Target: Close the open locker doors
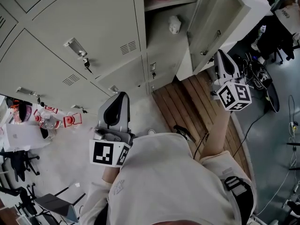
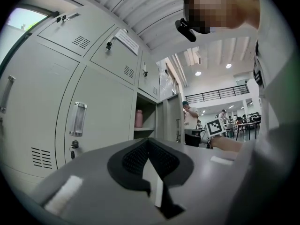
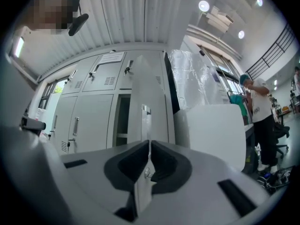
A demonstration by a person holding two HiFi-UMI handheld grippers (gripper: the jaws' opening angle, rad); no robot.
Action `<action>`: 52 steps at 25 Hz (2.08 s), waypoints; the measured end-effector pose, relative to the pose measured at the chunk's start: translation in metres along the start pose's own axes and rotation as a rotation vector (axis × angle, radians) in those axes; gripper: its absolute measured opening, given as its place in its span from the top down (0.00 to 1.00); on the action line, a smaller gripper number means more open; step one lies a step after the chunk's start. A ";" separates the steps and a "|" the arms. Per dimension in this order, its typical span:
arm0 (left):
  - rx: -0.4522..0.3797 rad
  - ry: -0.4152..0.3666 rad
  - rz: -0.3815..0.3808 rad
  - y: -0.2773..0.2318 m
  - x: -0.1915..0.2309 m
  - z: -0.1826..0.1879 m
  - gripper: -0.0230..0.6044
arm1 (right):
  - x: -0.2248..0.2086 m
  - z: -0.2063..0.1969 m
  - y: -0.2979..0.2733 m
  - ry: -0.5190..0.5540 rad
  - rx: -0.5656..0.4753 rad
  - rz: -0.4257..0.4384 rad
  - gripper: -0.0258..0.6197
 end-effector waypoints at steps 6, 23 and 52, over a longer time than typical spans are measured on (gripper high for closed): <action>0.001 0.003 0.022 0.004 0.006 0.001 0.95 | 0.014 0.000 -0.011 -0.047 -0.031 0.101 0.94; 0.008 -0.008 0.133 0.022 0.026 0.000 0.95 | 0.063 -0.011 -0.064 -0.139 -0.039 0.353 0.94; 0.016 -0.022 0.222 0.034 0.050 0.001 0.95 | 0.101 -0.019 -0.135 -0.130 0.000 0.483 0.84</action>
Point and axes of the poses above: the fingertips, and each gripper's own axes: y backward along the fingers, x to its left, z out of its top, the point moved 7 cm from there along y, backward along the fingers, and after that the axes turned 2 degrees about -x, right-handed, at the moved point
